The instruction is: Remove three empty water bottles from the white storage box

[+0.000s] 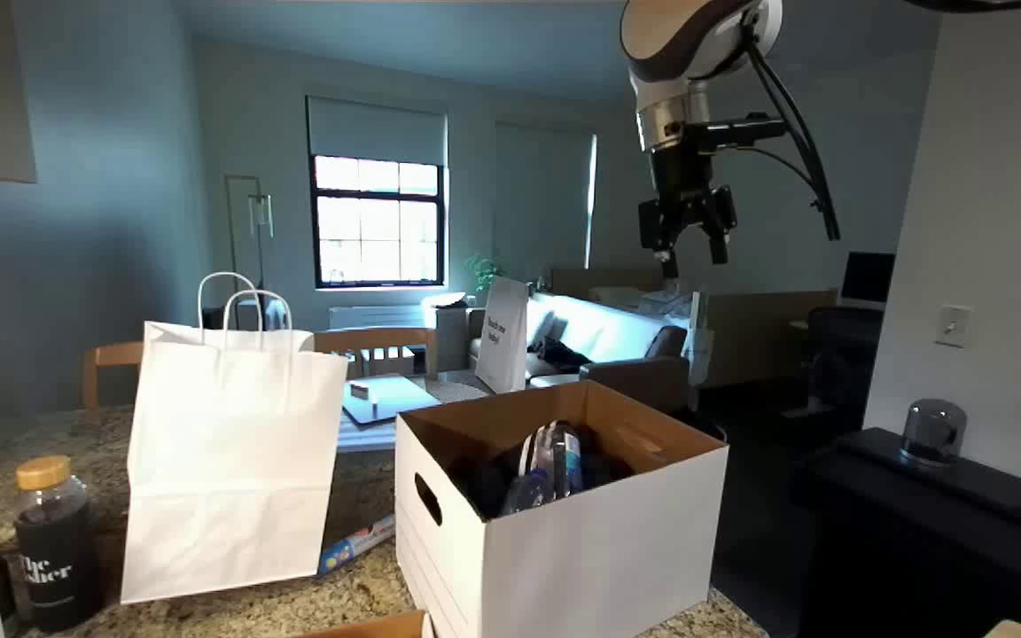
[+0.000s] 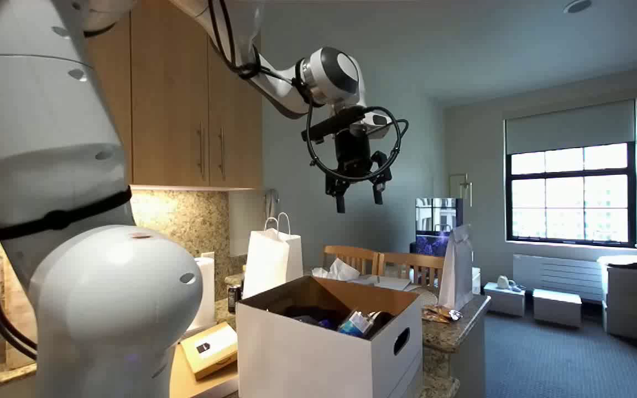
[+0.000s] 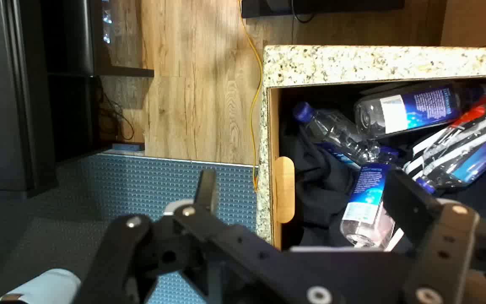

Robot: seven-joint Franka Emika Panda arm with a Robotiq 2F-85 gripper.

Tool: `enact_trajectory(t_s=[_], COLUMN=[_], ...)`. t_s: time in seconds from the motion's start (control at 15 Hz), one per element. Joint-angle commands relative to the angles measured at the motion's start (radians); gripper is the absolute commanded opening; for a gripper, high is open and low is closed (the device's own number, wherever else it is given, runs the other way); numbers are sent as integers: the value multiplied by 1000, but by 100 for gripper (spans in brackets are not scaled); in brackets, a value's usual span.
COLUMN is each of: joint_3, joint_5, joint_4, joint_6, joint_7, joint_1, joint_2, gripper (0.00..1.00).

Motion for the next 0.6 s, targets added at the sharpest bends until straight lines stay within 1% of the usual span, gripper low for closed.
enact_trajectory(t_s=[0.0,0.27,0.4,0.53], joint_3=[-13,-13,-12,-18], joint_5=[-3,-3,33,64], joint_4=[2,2,40,51], joint_6=[-3,-3,-20,18], joint_7=[4,4,20,42], joint_1=[16,16,24,27], joint_2=[1,1,60,96], gripper=[100,100,100,100])
